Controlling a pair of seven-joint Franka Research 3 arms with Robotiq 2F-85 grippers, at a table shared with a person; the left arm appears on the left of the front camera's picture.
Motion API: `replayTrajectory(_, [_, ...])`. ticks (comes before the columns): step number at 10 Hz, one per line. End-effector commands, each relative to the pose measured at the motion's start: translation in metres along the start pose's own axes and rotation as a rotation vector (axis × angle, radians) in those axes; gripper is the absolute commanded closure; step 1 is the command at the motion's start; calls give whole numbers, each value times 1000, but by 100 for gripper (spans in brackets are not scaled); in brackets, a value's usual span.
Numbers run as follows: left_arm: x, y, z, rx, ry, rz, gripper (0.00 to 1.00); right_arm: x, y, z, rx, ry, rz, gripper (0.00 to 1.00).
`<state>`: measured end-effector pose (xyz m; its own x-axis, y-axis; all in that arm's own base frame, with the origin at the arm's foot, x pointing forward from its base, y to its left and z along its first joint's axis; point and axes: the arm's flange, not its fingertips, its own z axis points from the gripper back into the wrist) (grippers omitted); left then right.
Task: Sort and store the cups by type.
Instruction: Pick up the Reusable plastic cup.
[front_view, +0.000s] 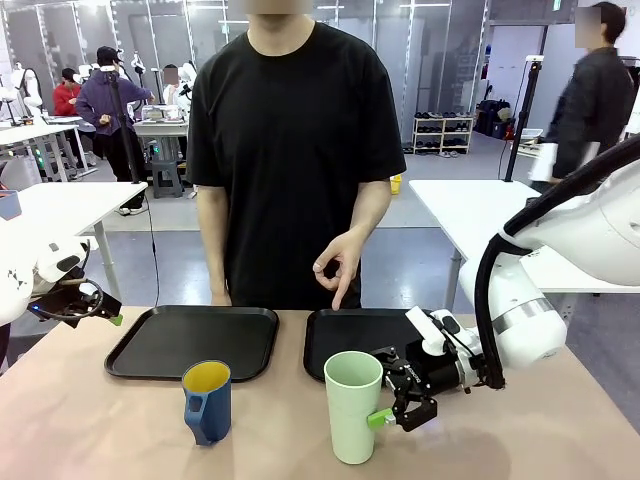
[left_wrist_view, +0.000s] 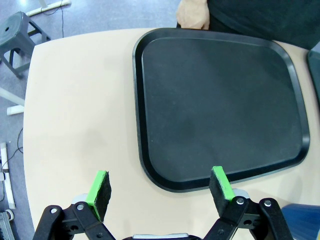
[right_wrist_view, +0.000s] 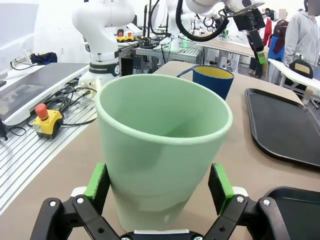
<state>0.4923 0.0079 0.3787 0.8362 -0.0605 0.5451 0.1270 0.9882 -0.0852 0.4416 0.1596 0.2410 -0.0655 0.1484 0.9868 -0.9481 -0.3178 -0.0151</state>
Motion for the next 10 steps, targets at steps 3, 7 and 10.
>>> replayTrajectory(3, [1, 0, 1, -1, -2, 0, 0, -37, 14, -17, 62, -20, 46, 0])
replayTrajectory(7, [1, 0, 1, -1, -2, 0, 0, -41, 10, -27, 82, -32, 37, 0])
replayTrajectory(10, [1, 0, 1, -1, -2, 0, 0, -44, 8, -32, 96, -43, 35, 0])
